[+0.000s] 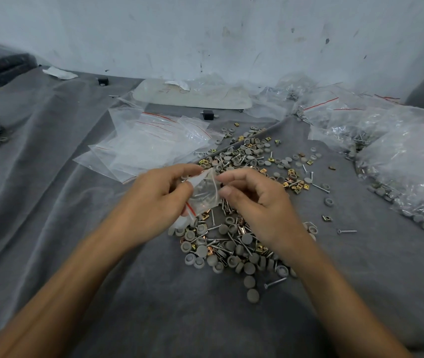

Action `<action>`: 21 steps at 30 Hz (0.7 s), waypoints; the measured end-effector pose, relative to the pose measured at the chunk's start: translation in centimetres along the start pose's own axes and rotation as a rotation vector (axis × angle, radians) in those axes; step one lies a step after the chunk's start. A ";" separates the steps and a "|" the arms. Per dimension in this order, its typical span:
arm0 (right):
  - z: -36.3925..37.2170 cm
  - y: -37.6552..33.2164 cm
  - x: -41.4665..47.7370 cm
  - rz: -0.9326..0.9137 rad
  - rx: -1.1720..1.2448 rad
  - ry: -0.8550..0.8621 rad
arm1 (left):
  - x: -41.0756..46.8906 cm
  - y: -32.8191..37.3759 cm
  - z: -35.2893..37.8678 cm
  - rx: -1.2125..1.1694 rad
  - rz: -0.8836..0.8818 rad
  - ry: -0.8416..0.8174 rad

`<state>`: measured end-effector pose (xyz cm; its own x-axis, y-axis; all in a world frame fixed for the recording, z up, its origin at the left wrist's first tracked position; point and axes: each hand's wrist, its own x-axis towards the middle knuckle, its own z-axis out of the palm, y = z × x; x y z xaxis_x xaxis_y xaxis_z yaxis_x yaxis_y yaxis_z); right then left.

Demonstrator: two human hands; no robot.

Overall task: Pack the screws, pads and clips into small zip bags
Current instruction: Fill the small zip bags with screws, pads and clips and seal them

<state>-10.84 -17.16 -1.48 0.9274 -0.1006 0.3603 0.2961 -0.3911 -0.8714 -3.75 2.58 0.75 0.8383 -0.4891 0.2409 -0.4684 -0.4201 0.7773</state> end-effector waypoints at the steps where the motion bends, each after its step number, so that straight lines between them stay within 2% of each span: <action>1: -0.3 0.2 -0.1 0.019 -0.040 0.008 | 0.0 0.0 -0.1 -0.002 -0.004 0.005; 4: -1.2 1.0 -0.5 0.073 -0.312 -0.037 | 0.0 0.1 -0.2 0.005 -0.004 0.017; 8: -0.7 1.3 -0.9 0.072 -0.727 -0.279 | -0.1 0.2 -0.2 0.006 -0.005 0.017; 10: -0.3 1.2 -1.1 0.032 -0.847 -0.341 | -0.2 0.2 -0.2 0.012 -0.003 0.015; 13: -0.6 1.0 -1.2 -0.017 -0.896 -0.365 | -0.4 0.2 -0.3 0.008 -0.009 0.008; 21: -1.7 1.0 -1.2 0.074 -0.811 -0.407 | -0.4 0.1 -0.4 0.021 -0.005 0.000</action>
<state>-12.07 -18.96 -2.20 0.9923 0.1194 0.0327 0.1235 -0.9357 -0.3304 -4.03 3.06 0.92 0.8408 -0.4867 0.2369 -0.4698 -0.4388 0.7660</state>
